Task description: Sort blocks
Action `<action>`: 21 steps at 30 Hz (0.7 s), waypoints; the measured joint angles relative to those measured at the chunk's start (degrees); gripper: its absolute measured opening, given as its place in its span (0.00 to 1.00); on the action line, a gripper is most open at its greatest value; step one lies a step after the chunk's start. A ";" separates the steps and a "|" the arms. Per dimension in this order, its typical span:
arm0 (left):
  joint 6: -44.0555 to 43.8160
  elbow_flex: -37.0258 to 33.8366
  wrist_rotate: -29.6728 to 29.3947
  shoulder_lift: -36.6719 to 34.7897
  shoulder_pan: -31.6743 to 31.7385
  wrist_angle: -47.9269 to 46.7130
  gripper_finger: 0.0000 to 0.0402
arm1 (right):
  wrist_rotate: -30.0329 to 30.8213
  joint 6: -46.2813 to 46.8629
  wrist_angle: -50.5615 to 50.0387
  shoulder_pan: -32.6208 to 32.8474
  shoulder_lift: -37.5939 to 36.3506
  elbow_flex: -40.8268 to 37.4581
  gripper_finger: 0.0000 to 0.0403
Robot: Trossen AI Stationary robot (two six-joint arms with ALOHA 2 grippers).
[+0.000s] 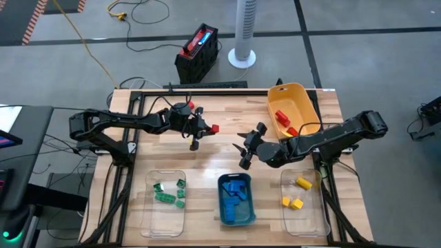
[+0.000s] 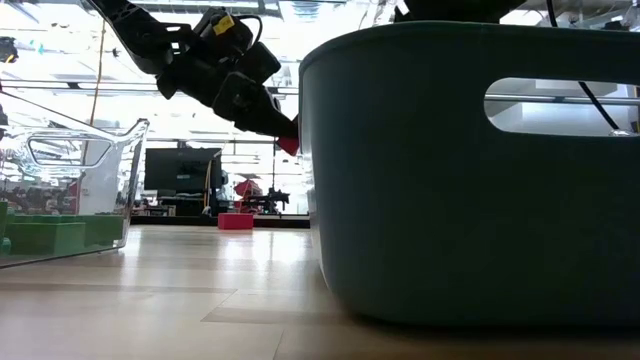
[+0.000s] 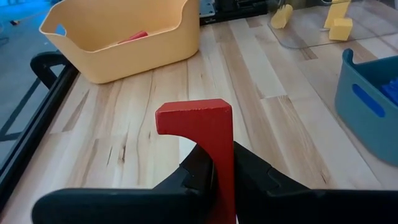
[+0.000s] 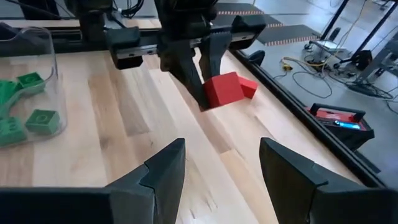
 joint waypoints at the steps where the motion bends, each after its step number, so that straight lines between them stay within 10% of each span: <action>1: 0.33 0.00 0.00 0.00 0.00 -0.03 0.10 | -0.02 0.17 -0.14 0.17 0.02 0.00 0.54; 21: 4.08 0.09 6.05 0.35 -6.27 9.11 0.10 | -3.01 -18.26 27.07 -2.26 8.07 0.00 0.54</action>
